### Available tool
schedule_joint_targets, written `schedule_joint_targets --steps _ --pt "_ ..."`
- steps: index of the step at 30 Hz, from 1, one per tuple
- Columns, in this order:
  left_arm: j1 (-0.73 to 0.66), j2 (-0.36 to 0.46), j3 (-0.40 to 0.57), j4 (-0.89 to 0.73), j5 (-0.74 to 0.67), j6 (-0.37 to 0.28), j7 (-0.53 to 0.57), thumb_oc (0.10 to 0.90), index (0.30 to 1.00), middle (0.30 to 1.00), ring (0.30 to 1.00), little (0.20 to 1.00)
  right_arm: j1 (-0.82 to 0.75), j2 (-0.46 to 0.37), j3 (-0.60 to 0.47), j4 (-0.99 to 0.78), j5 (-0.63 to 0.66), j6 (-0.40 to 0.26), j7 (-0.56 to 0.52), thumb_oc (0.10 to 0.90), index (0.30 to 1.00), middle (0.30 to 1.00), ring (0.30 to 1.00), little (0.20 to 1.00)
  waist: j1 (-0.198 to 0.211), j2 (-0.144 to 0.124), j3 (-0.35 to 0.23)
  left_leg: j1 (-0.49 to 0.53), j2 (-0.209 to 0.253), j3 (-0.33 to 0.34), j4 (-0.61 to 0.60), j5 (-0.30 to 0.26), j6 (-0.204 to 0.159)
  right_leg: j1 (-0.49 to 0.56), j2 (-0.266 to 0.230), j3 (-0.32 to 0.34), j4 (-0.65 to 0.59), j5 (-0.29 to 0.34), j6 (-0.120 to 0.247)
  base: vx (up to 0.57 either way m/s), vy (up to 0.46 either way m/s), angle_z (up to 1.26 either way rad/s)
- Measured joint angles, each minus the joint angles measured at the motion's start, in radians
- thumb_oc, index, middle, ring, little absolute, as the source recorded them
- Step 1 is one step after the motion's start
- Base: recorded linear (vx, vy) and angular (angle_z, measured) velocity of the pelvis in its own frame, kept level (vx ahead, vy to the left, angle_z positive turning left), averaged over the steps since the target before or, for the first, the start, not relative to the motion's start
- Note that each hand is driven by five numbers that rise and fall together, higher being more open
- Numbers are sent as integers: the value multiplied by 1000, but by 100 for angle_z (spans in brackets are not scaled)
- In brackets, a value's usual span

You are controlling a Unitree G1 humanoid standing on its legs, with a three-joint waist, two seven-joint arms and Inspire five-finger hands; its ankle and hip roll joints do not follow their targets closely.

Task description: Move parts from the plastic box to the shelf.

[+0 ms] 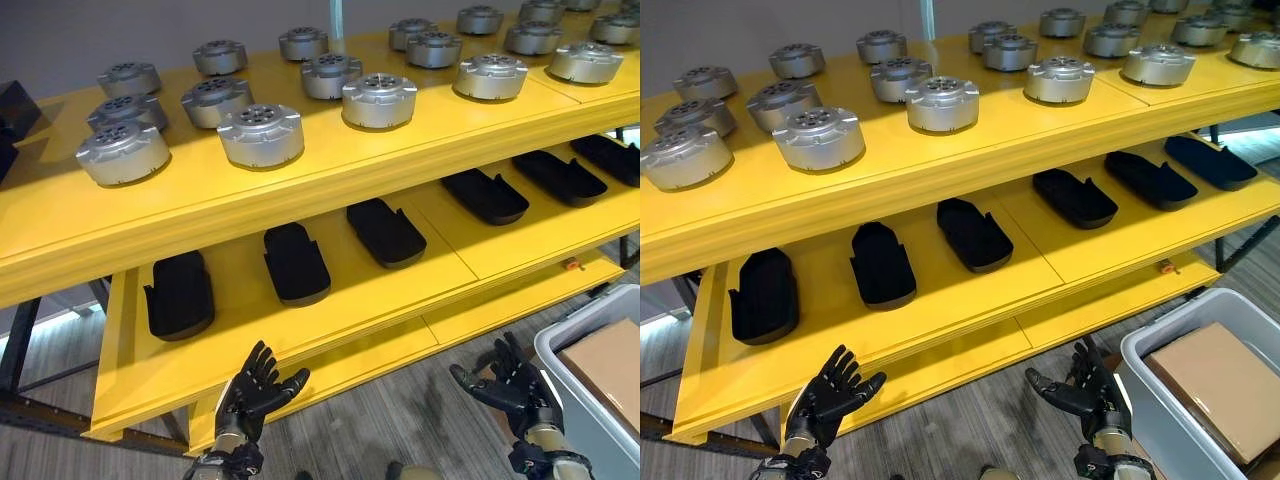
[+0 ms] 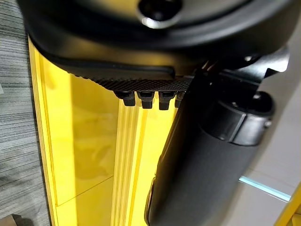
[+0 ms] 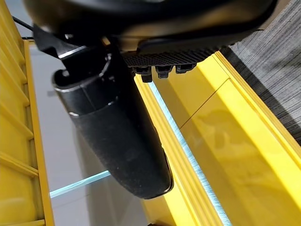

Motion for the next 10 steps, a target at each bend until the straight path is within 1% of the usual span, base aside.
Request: schedule_joint_targets --steps 2,5,10 --pt "-11 1 1 8 0 0 7 900 1000 1000 1000 1000 -12 0 18 3 -14 8 -8 900 1000 1000 1000 1000 1 0 -1 7 -15 12 0 -6 10 2 -11 15 -10 8 12 12 57 -20" --pt "-11 -2 -6 14 -1 2 26 900 1000 1000 1000 1000 -26 1 49 4 -38 18 -11 900 1000 1000 1000 1000 1 2 -2 16 -23 23 -1 -12 19 21 -17 23 -43 24 24 28 41 -9" --pt "-9 -3 -16 15 -1 6 50 900 1000 1000 1000 1000 -39 4 81 4 -34 27 -20 900 1000 1000 1000 1000 5 -1 -2 45 -25 33 -13 -14 26 53 -15 36 -72 37 28 10 4 -6"
